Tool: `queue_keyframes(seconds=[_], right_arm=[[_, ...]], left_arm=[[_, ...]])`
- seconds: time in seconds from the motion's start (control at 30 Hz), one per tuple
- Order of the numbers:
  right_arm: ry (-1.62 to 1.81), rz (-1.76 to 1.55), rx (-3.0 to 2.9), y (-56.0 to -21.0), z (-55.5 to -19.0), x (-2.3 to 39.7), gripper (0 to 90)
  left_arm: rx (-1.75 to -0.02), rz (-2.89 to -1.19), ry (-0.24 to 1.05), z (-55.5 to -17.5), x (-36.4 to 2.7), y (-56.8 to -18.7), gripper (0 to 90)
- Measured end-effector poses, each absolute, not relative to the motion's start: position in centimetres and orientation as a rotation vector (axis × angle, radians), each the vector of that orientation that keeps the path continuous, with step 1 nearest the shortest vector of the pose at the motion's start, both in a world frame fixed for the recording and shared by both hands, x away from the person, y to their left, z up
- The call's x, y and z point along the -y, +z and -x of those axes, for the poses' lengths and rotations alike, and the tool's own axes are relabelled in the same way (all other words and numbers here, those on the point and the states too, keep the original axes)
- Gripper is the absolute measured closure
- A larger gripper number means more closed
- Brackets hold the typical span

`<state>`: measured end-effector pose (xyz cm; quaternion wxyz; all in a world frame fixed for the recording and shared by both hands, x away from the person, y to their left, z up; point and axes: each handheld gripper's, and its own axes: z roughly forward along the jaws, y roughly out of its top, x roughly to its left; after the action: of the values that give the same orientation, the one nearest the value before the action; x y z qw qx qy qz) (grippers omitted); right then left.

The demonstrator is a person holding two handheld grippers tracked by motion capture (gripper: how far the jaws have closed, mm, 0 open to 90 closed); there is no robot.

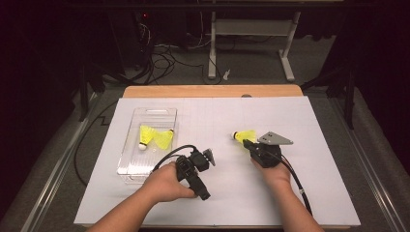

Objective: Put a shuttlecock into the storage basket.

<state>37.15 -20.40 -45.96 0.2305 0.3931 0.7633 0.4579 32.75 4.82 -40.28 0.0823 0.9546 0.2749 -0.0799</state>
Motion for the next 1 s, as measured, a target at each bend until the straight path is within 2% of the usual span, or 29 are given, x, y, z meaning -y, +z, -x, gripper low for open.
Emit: queue_keyframes(seconds=[0.5, 1.0], right_arm=[[1.285, -1.046, -2.114, -44.9, -35.7, 21.2, 90.0], [1.302, -1.033, -2.133, -44.2, -33.2, 24.0, 90.0]], left_arm=[[-0.819, -2.853, -0.23, -32.7, -4.6, -40.3, 2.3], [-0.808, -2.855, -0.222, -32.6, -4.6, -40.3, 2.2]])
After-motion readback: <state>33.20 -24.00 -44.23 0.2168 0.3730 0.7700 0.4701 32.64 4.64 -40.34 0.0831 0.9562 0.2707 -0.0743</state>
